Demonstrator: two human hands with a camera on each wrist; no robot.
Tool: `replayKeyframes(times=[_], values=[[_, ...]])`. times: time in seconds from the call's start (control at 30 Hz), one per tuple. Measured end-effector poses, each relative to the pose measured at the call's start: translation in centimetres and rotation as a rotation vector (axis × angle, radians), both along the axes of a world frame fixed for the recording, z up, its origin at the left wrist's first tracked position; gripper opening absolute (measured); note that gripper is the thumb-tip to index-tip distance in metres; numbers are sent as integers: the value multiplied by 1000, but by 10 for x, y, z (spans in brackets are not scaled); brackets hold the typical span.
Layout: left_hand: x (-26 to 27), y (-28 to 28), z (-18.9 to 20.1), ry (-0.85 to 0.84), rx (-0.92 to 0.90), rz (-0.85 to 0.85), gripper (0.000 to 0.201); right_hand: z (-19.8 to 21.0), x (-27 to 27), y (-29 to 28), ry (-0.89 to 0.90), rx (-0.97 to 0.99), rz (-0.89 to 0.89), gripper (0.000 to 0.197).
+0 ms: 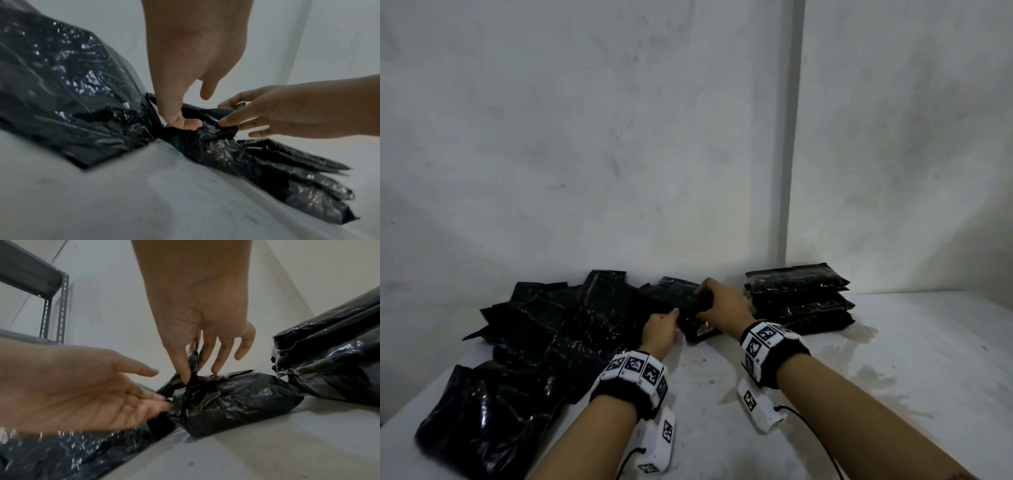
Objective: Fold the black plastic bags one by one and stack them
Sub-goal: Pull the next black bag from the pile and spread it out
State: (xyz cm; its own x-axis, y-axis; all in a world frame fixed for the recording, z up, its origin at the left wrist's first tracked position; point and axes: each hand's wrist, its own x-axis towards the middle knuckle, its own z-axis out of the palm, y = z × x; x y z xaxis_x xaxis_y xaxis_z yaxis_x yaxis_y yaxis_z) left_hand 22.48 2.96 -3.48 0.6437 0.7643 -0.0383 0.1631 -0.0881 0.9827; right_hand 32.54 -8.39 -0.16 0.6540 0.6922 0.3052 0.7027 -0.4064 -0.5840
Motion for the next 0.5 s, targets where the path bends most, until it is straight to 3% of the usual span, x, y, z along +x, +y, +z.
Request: replayKeyframes(times=[0.13,0.3,0.4,0.47,0.5], values=[[1,-21,14,-176,-302,13,33,6,-7,-7,132,265,79,45],[-15,-33,35,-288,-490,-40,67,21,-28,-20,155,238,267,16],[-33,-42,51,-319,-483,-166,49,35,-47,-33,202,122,339,20],[-47,-46,60,-276,-363,-157,29,45,-58,-45,212,34,390,17],[-53,-47,63,-253,-310,-151,29,51,-62,-53,245,53,402,17]])
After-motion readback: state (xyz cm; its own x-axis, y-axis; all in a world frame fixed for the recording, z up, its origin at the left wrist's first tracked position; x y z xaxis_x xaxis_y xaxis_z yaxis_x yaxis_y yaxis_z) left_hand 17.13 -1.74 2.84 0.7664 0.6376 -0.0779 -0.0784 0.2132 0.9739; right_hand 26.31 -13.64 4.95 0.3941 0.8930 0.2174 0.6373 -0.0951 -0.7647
